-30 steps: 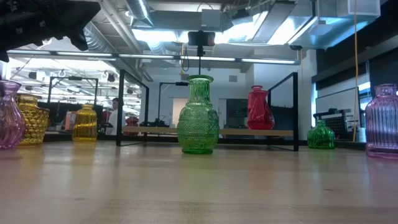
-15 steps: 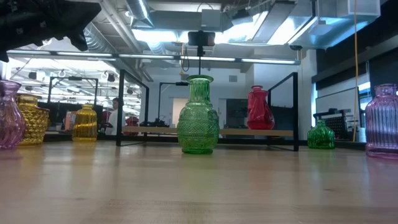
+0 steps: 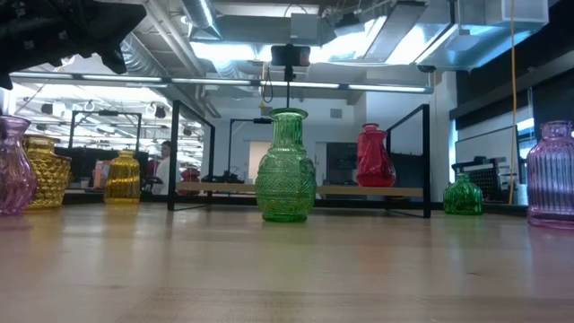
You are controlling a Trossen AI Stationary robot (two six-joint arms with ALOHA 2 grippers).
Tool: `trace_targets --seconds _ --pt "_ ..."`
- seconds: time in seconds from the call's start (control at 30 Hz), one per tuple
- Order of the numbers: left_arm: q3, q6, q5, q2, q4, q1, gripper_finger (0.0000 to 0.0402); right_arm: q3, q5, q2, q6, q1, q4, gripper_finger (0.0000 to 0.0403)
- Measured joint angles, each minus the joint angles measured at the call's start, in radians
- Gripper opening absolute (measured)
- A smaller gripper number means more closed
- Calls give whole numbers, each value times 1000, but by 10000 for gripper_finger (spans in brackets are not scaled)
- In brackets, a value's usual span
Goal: Sort vases onto shelf
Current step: Put the red vase on the shelf aligned with the other red vases
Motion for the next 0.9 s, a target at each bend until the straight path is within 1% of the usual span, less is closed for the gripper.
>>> trace_targets --seconds 0.2,0.43,0.7,0.9 --pt "0 0 0 0 0 0 1 0 -5 1 -78 -47 6 0" --pt "0 0 0 0 0 0 1 0 33 1 -201 -115 36 0" --pt "0 0 0 0 0 0 1 0 44 1 -351 -219 35 0" --pt "0 0 0 0 0 0 1 0 33 1 -477 -312 34 0"
